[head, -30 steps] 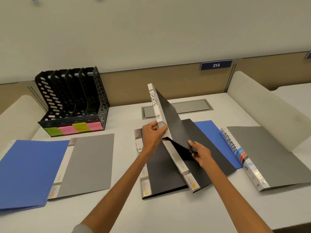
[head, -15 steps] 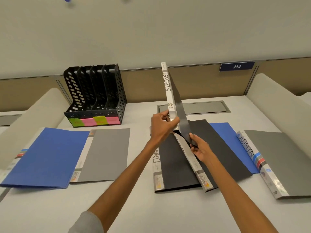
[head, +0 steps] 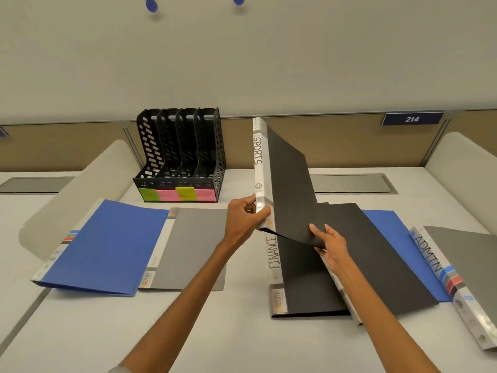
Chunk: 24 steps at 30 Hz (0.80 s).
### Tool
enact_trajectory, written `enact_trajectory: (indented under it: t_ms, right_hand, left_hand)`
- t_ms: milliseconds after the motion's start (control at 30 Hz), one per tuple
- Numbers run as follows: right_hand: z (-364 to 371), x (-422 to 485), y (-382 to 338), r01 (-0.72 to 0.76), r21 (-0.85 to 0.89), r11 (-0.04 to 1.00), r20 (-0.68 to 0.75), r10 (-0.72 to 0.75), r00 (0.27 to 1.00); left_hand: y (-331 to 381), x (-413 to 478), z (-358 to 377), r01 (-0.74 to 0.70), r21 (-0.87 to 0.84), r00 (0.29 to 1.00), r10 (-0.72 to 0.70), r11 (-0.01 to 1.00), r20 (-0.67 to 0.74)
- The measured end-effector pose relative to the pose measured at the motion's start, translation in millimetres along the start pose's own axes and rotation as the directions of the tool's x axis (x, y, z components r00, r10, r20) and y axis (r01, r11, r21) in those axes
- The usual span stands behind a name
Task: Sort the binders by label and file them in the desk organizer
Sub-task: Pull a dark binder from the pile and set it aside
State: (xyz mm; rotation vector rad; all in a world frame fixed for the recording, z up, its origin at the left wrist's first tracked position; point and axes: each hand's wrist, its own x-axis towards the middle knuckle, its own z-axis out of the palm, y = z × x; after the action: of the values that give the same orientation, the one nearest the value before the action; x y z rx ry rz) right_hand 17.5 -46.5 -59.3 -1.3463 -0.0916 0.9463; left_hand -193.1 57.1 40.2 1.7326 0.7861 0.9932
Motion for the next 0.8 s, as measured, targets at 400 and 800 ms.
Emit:
enact_trajectory:
  t_ms: [400,800]
  right_hand:
    - [114.1,-16.8,73.8,0.04,-0.11,0.993,0.022,-0.038,0.999]
    - [195.9,-60.9,169.0,0.1,-0.171,0.98,-0.036,-0.108,0.993]
  left_hand:
    - [-78.7,-15.5,-144.2,0.263,0.033,0.96,-0.258,0.964,-0.108]
    - [-156.2,-56.8,-255.1,0.372,0.06,0.923,-0.362,0.926,-0.128]
